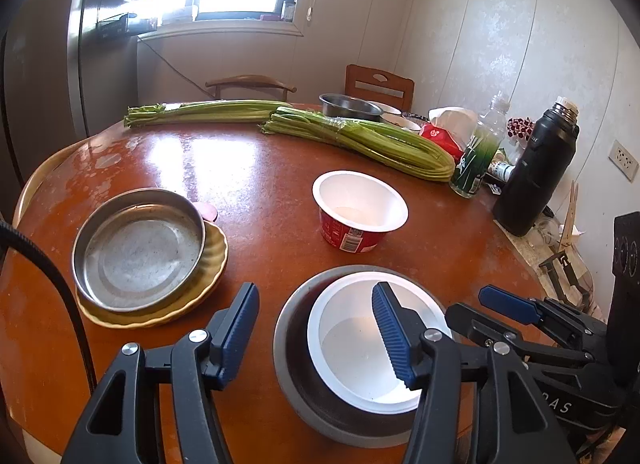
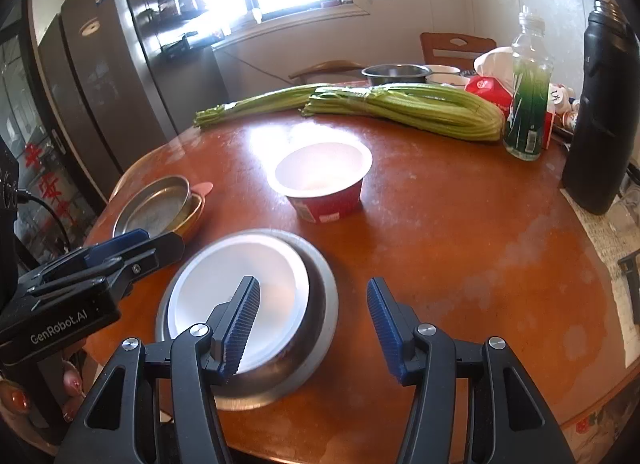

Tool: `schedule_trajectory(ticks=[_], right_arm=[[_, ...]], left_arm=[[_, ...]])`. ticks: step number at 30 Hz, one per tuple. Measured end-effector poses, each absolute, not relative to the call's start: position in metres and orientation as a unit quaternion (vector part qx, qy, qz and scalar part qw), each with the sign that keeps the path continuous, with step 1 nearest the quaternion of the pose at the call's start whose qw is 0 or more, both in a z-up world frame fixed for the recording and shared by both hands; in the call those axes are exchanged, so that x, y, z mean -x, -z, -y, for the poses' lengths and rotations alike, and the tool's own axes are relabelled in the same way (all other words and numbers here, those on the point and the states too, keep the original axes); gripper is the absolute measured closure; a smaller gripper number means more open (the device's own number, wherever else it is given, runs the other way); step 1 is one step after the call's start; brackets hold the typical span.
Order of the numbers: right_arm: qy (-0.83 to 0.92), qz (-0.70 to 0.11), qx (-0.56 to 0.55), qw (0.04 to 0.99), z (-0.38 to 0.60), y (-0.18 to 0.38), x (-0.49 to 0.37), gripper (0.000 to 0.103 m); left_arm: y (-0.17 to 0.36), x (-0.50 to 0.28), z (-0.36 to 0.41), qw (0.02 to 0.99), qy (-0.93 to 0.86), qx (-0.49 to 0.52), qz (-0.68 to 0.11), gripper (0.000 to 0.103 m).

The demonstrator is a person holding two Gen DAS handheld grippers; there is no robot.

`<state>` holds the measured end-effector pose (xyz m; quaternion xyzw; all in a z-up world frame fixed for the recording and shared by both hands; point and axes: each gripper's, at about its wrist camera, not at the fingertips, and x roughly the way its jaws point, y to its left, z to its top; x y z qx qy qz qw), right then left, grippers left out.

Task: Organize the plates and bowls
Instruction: 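Move the open left tool to the red-printed white paper bowl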

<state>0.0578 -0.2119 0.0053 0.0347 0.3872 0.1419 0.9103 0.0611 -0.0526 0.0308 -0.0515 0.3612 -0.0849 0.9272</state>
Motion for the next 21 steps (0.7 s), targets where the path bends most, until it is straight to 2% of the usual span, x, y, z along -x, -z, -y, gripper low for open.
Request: schedule_trajectory(ticks=[12, 21], right_arm=[[-0.128, -0.388, -0.035, 0.912, 0.217, -0.018, -0.099, 0.045], [-0.112, -0.408, -0.028, 0.906, 0.219, -0.007, -0.141, 0.045]], left_arm=[[-0.047, -0.107, 0.056, 0.921, 0.110, 0.057, -0.370, 0.044], [-0.040, -0.161, 0.057, 0.911, 0.109, 0.066, -0.393, 0.043]])
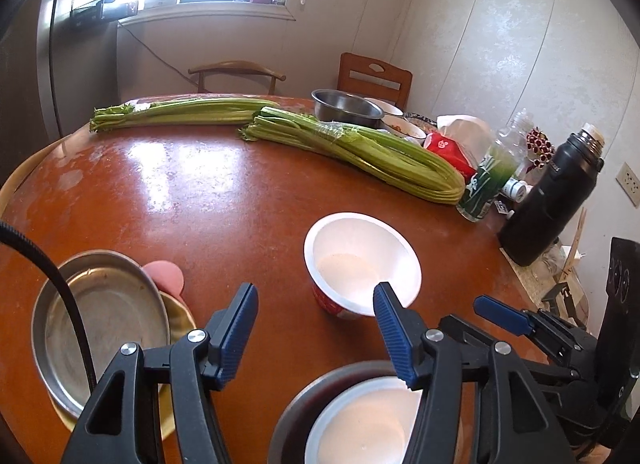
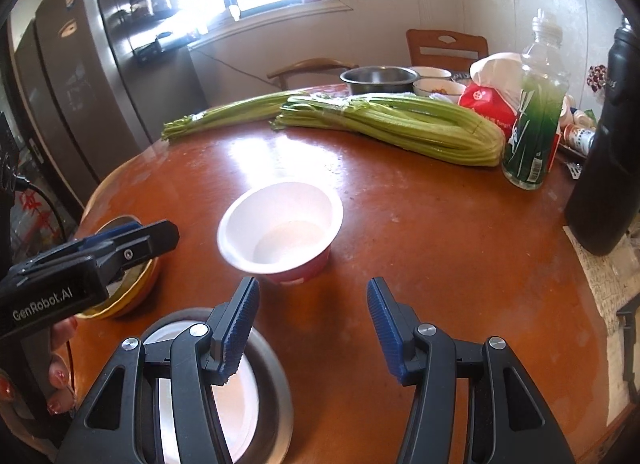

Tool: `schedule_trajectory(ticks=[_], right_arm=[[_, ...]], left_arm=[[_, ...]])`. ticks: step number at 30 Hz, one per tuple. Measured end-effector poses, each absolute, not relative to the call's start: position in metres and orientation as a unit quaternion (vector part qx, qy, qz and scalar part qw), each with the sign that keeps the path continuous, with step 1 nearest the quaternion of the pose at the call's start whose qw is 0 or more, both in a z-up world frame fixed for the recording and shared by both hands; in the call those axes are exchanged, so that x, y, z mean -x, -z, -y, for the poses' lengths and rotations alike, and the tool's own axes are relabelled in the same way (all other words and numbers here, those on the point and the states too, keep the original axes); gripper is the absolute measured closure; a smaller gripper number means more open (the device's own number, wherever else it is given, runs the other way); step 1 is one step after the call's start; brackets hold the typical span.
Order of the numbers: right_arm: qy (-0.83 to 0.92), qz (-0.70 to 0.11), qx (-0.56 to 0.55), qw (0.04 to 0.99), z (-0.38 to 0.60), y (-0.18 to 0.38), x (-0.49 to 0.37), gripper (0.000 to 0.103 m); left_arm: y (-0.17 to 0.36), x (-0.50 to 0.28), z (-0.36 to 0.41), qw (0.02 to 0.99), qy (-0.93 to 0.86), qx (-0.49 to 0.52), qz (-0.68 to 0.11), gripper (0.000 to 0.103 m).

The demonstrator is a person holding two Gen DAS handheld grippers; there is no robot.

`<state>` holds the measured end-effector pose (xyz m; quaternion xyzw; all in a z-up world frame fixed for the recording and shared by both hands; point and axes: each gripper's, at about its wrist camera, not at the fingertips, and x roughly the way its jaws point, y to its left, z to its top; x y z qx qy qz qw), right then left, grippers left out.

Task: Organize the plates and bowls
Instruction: 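Move the open left tool to the red-printed white paper bowl, then grasp the rim of the red-printed paper bowl with the left tool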

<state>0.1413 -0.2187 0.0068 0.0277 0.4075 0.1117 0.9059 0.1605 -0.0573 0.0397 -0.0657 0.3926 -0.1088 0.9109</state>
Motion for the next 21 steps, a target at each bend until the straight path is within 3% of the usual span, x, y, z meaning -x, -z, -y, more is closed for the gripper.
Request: schedule_trajectory(ticks=[21], right_arm=[[-0.149, -0.430, 0.000, 0.890, 0.197, 0.024, -0.195, 0.045]], left_arm=[[0.000, -0.219, 0.070, 0.881, 0.115, 0.061, -0.454, 0.044]])
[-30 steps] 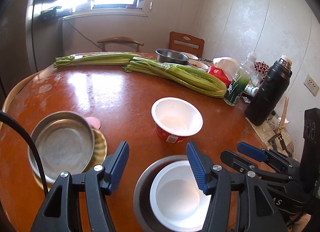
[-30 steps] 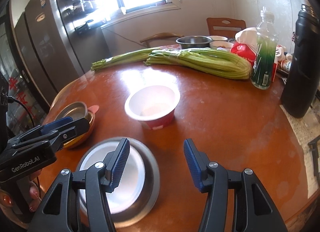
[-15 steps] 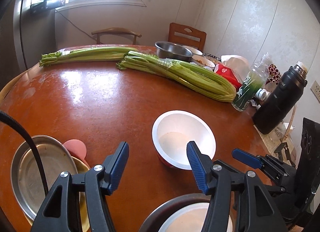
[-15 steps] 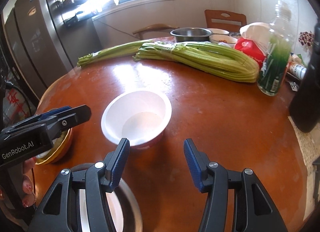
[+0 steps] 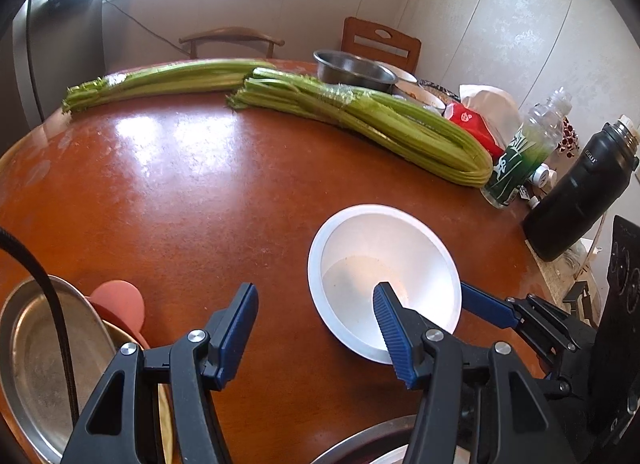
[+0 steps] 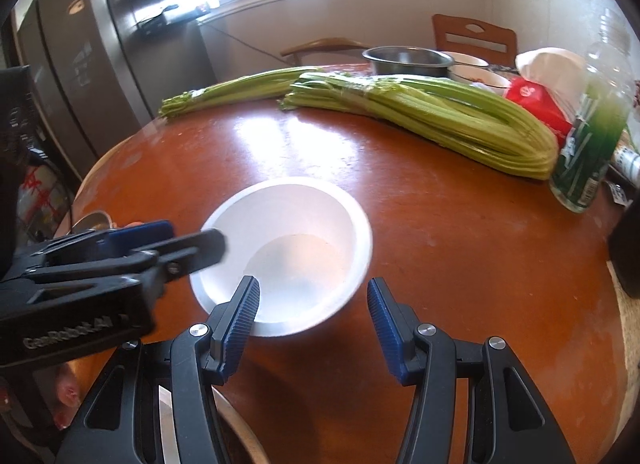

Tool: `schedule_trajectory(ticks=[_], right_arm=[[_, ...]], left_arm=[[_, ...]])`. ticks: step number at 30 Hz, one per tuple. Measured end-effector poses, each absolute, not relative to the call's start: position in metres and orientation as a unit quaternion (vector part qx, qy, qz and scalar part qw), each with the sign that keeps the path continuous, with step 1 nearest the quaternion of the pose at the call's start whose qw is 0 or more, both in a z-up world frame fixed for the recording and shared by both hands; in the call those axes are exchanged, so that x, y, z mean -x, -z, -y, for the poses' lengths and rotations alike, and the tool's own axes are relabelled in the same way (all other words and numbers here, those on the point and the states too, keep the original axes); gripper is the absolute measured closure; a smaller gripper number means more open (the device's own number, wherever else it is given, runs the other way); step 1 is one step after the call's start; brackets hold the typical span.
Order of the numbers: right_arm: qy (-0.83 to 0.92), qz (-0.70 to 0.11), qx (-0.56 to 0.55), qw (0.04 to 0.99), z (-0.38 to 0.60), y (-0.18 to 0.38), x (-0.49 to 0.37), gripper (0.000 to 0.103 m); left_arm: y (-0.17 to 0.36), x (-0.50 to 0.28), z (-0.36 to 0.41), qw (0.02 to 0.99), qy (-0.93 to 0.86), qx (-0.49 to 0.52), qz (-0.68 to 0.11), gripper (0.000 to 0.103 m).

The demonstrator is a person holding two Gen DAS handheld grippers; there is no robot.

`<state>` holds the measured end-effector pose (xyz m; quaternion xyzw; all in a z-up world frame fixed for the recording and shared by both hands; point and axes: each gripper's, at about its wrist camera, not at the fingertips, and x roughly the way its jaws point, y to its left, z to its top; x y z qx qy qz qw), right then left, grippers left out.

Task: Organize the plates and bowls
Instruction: 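Grasp the rim of the red-printed paper bowl with the left tool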

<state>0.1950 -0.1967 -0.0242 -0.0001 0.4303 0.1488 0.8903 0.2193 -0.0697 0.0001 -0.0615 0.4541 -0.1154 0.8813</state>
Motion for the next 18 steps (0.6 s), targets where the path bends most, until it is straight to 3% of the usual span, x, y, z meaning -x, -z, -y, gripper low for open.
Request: schedule_trajectory(ticks=[18], right_arm=[[-0.186, -0.423, 0.019, 0.887, 0.175, 0.027, -0.186, 0.045]], left_arm=[[0.016, -0.231, 0.072, 0.854, 0.163, 0.095, -0.485, 0.044]])
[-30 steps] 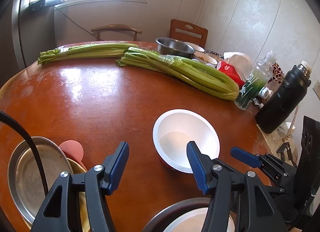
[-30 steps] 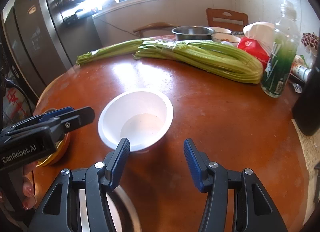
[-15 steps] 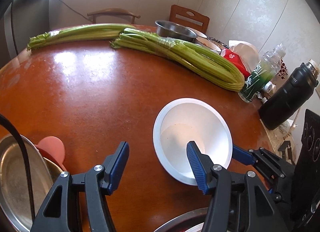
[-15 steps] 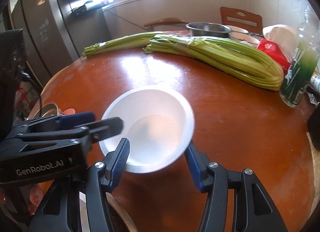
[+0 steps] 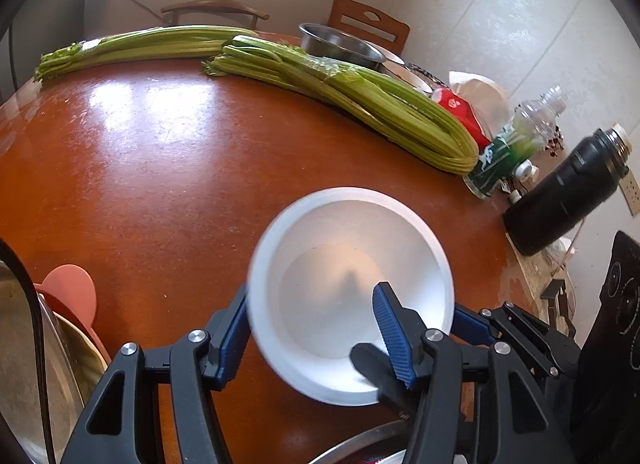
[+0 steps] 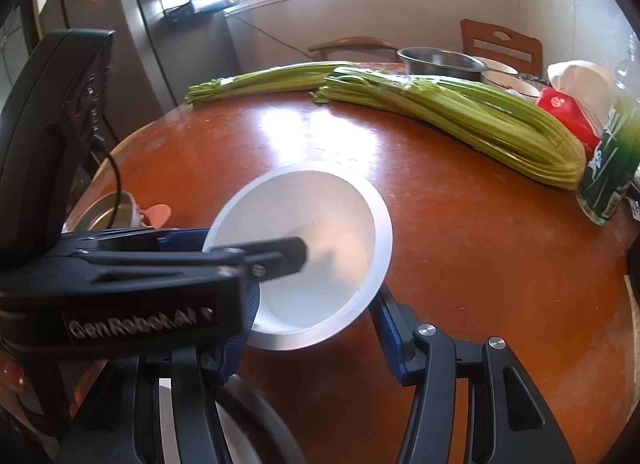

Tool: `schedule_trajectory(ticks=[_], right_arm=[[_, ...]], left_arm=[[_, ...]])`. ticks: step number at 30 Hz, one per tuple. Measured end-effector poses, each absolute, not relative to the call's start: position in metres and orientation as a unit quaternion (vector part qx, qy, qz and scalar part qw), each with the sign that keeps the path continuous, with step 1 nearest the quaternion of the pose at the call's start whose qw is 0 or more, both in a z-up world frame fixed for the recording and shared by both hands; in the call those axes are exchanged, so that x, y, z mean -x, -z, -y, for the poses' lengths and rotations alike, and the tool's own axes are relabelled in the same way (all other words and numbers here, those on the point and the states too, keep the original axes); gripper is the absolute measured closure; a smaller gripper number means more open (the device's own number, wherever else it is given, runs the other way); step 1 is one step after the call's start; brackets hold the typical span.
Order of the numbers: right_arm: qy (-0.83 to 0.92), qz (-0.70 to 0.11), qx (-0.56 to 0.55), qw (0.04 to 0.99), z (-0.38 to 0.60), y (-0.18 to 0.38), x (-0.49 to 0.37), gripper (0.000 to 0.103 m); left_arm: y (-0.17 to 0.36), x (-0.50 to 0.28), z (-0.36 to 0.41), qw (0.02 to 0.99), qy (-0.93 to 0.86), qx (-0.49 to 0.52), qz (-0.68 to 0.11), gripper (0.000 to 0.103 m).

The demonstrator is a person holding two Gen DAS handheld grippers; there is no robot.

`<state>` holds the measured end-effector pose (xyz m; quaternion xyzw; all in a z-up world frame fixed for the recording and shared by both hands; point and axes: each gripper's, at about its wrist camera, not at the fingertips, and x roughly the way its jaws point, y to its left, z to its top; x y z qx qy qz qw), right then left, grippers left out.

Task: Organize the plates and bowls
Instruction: 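Grasp the rim of the red-printed paper bowl with the left tool, then lift the red-printed paper bowl and carry it over the steel bowl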

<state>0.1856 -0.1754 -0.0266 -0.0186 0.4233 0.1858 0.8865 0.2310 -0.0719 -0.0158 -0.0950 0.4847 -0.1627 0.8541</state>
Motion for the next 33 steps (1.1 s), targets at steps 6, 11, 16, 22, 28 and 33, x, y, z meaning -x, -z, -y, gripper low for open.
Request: schedule_trajectory(ticks=[6, 11, 16, 22, 28, 33], right_arm=[[-0.187, -0.424, 0.018, 0.886, 0.173, 0.026, -0.183, 0.045], [-0.183, -0.418, 0.019, 0.890, 0.174, 0.021, -0.179, 0.045], [-0.181, -0.411, 0.018, 0.893, 0.176, 0.013, -0.172, 0.045], [-0.183, -0.400, 0.016, 0.898, 0.174, 0.002, -0.160, 0.045], [-0.184, -0.388, 0.018, 0.903, 0.173, -0.008, -0.146, 0.045], [-0.184, -0.379, 0.020, 0.907, 0.173, -0.017, -0.132, 0.045]], left_arm=[[0.013, -0.228, 0.070, 0.857, 0.163, 0.096, -0.479, 0.044], [0.004, -0.221, 0.071, 0.864, 0.173, 0.088, -0.464, 0.044], [-0.005, -0.212, 0.073, 0.869, 0.183, 0.086, -0.453, 0.044], [-0.019, -0.196, 0.073, 0.879, 0.185, 0.079, -0.432, 0.044], [-0.030, -0.180, 0.073, 0.887, 0.185, 0.072, -0.418, 0.044], [-0.039, -0.167, 0.073, 0.892, 0.183, 0.068, -0.407, 0.044]])
